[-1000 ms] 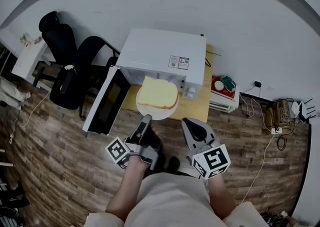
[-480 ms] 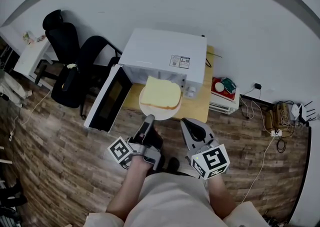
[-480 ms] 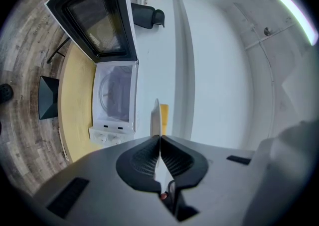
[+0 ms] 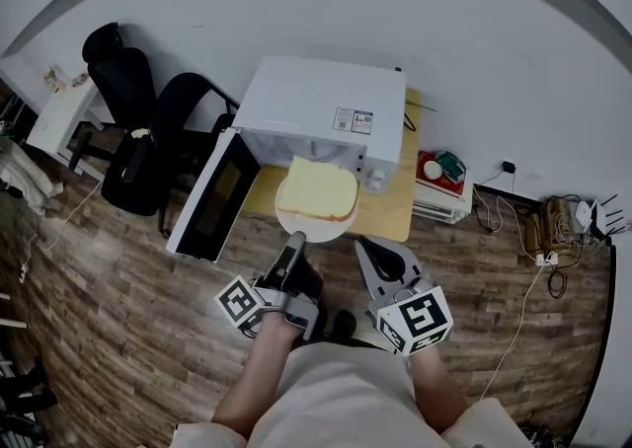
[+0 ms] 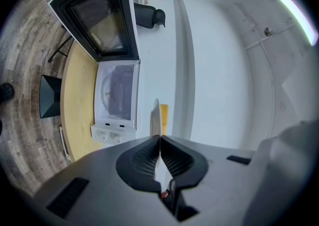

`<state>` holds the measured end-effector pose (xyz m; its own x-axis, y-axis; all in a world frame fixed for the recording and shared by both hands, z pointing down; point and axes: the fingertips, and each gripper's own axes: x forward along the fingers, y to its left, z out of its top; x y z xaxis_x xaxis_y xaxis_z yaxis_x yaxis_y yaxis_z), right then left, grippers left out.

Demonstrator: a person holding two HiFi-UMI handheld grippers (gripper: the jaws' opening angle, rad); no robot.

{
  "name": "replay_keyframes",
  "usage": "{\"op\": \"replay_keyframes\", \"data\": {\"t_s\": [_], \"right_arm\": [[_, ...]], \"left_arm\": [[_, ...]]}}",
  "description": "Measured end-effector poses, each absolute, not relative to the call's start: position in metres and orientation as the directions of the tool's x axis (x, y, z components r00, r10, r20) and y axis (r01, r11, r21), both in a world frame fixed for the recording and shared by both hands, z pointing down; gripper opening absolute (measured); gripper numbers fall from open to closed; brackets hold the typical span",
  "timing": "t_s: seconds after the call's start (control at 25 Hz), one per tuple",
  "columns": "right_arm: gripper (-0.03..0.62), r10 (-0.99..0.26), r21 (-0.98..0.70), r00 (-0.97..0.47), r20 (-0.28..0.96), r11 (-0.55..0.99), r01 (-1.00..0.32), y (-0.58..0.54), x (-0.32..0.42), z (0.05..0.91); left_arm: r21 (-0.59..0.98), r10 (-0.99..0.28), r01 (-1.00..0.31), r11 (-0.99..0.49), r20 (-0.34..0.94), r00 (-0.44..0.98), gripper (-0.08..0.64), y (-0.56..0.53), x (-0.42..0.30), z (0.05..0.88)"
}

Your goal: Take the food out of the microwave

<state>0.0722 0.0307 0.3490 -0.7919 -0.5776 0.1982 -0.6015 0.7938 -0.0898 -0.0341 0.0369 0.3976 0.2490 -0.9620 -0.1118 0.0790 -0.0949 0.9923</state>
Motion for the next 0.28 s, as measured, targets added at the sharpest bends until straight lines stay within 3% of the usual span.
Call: {"op": "replay_keyframes", "data": {"t_s": [0.28], "right_arm": [[-0.002, -0.578, -0.090, -0.792, 0.199, 0.794, -0.602, 0.0322, 0.0710, 0.3492]], "left_arm": [[0.992, -0.960, 0.078, -0.095, -0.112, 0.255, 0.011, 0.0386, -0.0360, 0.3983]]}}
